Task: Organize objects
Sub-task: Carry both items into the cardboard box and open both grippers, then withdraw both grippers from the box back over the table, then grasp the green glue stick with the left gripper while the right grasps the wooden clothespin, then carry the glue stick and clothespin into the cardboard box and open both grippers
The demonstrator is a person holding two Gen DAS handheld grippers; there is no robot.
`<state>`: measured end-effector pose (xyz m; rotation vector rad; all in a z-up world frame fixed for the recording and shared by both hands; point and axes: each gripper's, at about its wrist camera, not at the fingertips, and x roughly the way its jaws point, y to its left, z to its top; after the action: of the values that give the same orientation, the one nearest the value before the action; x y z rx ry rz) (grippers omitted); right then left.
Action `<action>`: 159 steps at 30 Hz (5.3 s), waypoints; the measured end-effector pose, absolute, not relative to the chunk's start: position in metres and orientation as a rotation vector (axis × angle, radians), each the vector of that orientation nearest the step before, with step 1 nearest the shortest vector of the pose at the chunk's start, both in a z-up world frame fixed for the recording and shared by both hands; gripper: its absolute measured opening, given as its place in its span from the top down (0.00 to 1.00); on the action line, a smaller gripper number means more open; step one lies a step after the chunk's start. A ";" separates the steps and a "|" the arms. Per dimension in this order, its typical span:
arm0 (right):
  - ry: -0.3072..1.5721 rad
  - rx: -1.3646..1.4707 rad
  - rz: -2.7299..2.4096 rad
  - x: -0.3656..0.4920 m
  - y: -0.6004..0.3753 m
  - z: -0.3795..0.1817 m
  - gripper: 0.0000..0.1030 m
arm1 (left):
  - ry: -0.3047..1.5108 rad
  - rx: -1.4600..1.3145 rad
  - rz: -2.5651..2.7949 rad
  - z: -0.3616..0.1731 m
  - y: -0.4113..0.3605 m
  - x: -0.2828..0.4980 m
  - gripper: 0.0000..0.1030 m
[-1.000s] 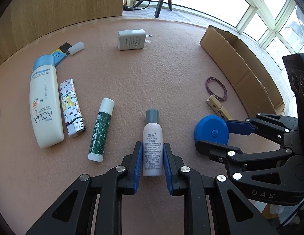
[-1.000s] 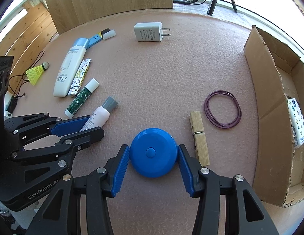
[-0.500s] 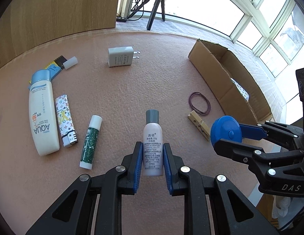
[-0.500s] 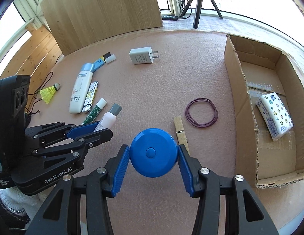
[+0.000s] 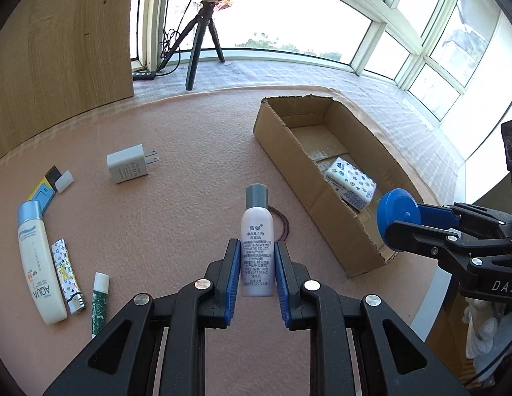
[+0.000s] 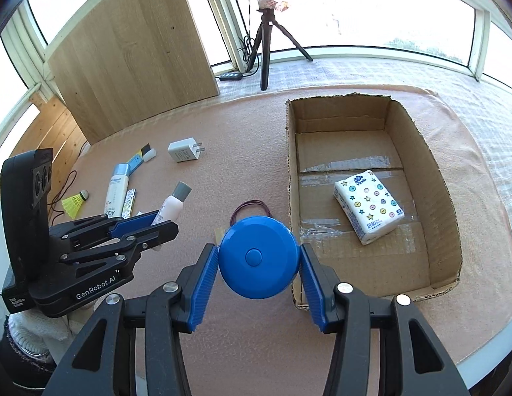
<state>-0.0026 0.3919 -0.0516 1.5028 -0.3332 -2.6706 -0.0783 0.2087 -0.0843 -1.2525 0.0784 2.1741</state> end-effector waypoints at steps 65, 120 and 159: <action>-0.421 1.477 -2.725 -0.008 0.440 -0.052 0.45 | 0.124 -1.212 2.260 -0.070 0.261 -0.121 0.49; -0.090 1.793 -2.458 -0.063 0.299 -0.148 0.86 | 0.104 -1.553 2.305 -0.163 0.096 -0.098 0.84; -0.346 1.507 -2.599 -0.012 0.356 -0.057 0.86 | 0.080 -1.324 2.227 -0.093 0.178 -0.077 0.84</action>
<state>-0.0122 0.3561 -0.0566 1.5067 -0.3456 -2.5985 -0.0773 0.1779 -0.0933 -1.3241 0.0803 2.2273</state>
